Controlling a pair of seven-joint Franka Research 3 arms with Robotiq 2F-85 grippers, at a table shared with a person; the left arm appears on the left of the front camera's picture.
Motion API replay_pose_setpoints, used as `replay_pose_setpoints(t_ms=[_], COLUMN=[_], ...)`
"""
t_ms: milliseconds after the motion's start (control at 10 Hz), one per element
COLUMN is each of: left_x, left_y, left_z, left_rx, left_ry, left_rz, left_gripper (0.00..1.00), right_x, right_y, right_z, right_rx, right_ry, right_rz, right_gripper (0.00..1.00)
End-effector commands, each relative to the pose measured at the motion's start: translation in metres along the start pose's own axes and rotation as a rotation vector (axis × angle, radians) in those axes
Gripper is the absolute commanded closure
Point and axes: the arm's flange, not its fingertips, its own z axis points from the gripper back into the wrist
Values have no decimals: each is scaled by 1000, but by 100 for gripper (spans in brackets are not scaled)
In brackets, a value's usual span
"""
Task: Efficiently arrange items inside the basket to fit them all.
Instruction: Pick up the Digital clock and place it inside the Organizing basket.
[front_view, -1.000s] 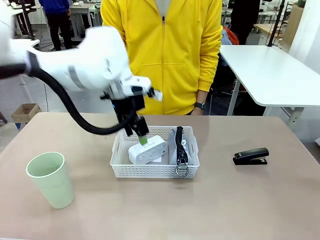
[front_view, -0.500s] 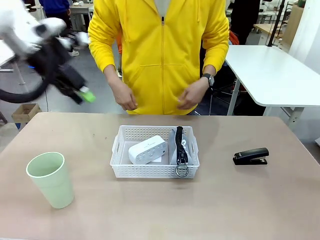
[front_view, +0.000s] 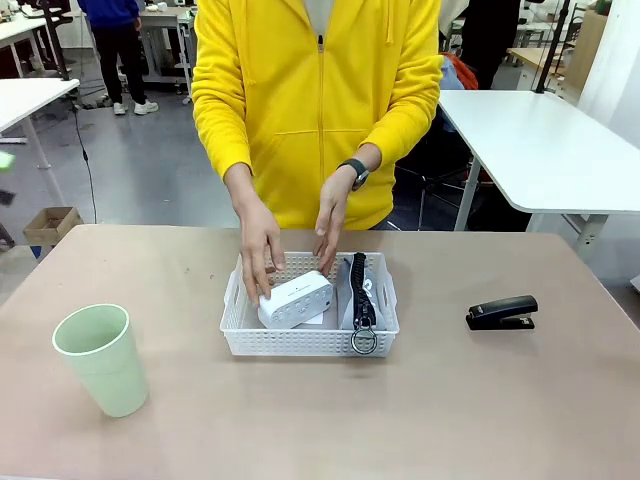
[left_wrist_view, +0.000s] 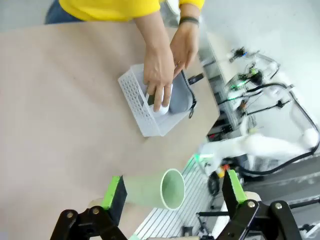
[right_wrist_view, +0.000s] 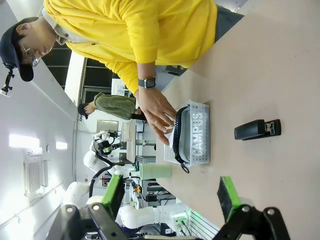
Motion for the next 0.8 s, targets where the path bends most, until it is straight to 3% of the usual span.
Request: replay_pose_setpoints(t_ms=[0,200,300,700], left_x=[-24,-47,-48,-48], left_y=[63,103,65,65], left_z=[10,13,18,18], left_rx=[-228,-343,-197,-197], left_ry=[-61,-152,-89,-89], left_rz=[35,21,49,49], left_gripper=[0,0,0,0], right_x=[-1,-1,-1,-1], right_y=[0,0,0,0], right_z=[0,0,0,0], right_rx=[15,15,15,15], right_ry=[-5,-5,-5,-5], right_rz=[18,18,18,18], right_gripper=[0,0,0,0])
